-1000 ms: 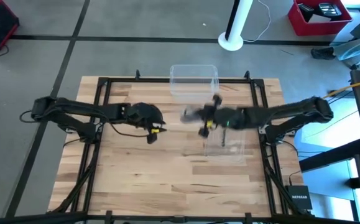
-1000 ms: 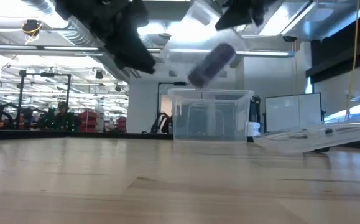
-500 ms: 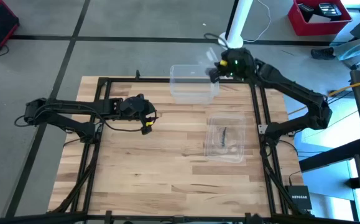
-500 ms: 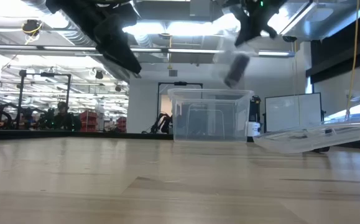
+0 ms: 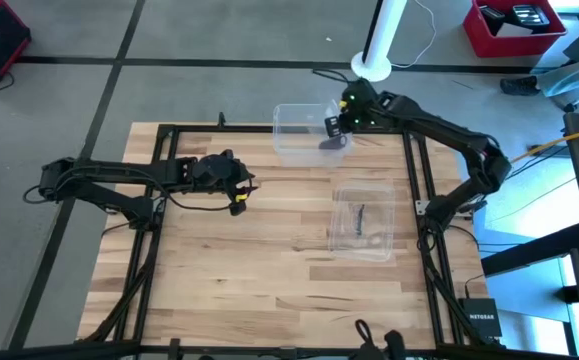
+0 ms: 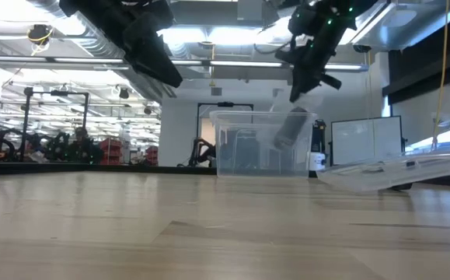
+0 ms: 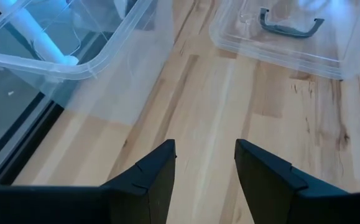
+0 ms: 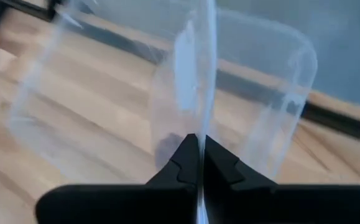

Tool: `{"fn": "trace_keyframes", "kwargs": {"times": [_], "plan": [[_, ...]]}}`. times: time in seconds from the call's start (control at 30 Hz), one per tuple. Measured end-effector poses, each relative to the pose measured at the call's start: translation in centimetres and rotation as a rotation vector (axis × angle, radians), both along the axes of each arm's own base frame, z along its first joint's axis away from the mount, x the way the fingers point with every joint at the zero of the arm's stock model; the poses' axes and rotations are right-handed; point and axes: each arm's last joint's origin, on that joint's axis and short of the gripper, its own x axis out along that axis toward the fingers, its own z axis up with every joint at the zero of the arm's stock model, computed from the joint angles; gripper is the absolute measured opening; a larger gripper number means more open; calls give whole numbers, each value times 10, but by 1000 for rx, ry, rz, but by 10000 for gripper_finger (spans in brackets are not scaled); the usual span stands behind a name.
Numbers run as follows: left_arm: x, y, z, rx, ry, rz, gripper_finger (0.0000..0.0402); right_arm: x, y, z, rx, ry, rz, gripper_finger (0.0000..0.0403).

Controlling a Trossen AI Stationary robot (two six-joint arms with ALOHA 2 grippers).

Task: Roll bandage
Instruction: Put the packed rolled violet bandage into the transparent tupperware

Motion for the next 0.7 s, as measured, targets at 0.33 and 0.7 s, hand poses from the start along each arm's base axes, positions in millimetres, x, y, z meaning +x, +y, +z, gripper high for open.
{"fn": "trace_keyframes", "kwargs": {"times": [0.33,0.7], "plan": [[1,0,1,-28,-25,22,159,9,-8,-14,40,-1,-76,9],[2,0,2,-42,-47,33,159,17,-15,-36,77,77,-84,46]]}}
